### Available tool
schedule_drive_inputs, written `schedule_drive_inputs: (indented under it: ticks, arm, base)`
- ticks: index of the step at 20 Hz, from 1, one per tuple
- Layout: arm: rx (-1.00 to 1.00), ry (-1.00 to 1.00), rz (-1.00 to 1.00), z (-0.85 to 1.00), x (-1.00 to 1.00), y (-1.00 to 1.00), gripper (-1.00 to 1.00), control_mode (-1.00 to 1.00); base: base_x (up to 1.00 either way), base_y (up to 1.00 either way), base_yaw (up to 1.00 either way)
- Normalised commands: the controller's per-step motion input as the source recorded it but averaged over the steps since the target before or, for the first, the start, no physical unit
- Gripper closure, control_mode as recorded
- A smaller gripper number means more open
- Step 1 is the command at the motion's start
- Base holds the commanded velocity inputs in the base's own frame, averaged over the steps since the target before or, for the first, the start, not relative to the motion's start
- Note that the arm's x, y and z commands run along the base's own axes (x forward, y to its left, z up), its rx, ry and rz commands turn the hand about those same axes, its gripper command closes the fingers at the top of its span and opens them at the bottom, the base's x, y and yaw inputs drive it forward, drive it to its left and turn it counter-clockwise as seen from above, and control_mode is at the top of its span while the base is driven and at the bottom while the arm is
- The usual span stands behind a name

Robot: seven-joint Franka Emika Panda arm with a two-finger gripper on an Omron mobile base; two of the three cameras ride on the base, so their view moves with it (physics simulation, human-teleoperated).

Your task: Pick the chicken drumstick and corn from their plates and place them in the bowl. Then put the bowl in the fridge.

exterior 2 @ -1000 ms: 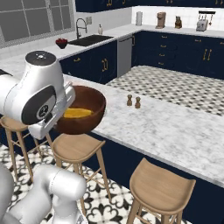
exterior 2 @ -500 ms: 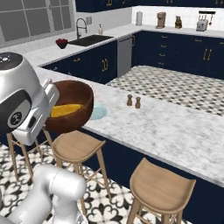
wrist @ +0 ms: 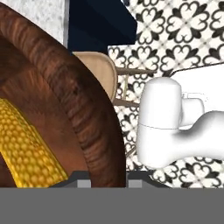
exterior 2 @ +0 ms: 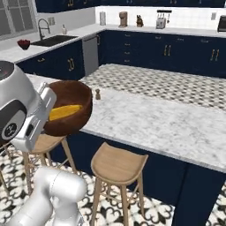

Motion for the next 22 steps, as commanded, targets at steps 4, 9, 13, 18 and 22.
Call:
schedule_drive_inputs:
  ticks: [4,9,13,18,22]
  arm:
    - [0.00,0.00,0.00,0.00,0.00,0.00,1.00,1.00]
    - [0.00,0.00,0.00,0.00,0.00,0.00,1.00,1.00]
    - [0.00,0.00,0.00,0.00,0.00,0.00,1.00,1.00]
    - [0.00,0.00,0.00,0.00,0.00,0.00,1.00,1.00]
    - [0.00,0.00,0.00,0.00,0.00,0.00,1.00,1.00]
  base:
    - [0.00,-0.74,-0.76]
    - [0.00,-0.22,-0.93]
    - [0.00,0.00,-1.00]
    - [0.00,-0.05,-0.98]
    - [0.00,-0.27,-0.93]
